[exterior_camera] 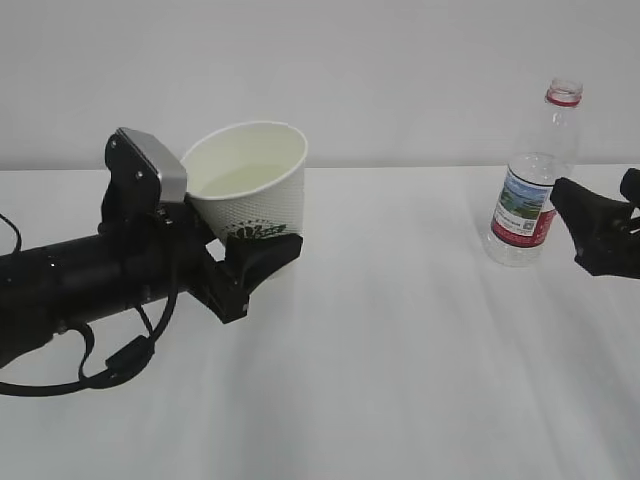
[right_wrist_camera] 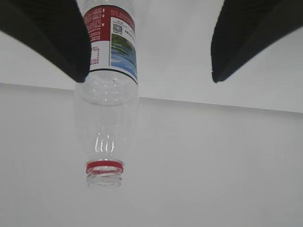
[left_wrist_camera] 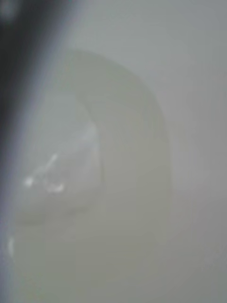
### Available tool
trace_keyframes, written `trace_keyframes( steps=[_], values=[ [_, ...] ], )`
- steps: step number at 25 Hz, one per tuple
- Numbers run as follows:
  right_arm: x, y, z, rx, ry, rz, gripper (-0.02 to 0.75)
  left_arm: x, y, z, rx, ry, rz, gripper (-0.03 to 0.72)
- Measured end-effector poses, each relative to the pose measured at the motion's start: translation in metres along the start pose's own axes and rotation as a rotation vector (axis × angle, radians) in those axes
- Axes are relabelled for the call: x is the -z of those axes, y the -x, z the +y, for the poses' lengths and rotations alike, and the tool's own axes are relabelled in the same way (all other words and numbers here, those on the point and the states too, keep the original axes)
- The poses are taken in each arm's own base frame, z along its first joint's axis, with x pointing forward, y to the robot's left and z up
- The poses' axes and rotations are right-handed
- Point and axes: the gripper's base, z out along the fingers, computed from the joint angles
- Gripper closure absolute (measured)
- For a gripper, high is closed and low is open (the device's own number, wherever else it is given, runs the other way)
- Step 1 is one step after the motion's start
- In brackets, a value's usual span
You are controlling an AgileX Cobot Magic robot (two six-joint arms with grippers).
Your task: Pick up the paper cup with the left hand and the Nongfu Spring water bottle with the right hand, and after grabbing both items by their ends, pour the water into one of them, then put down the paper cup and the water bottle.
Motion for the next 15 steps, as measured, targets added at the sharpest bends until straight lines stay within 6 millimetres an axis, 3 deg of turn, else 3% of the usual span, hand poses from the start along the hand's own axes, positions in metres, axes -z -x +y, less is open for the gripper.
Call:
trace_keyframes(
  steps=[15],
  values=[
    [0.0, 0.0, 0.0, 0.0, 0.0, 0.0, 0.144, 0.019, -0.003, 0.046, 0.032, 0.166, -0.004, 0.214]
  ],
)
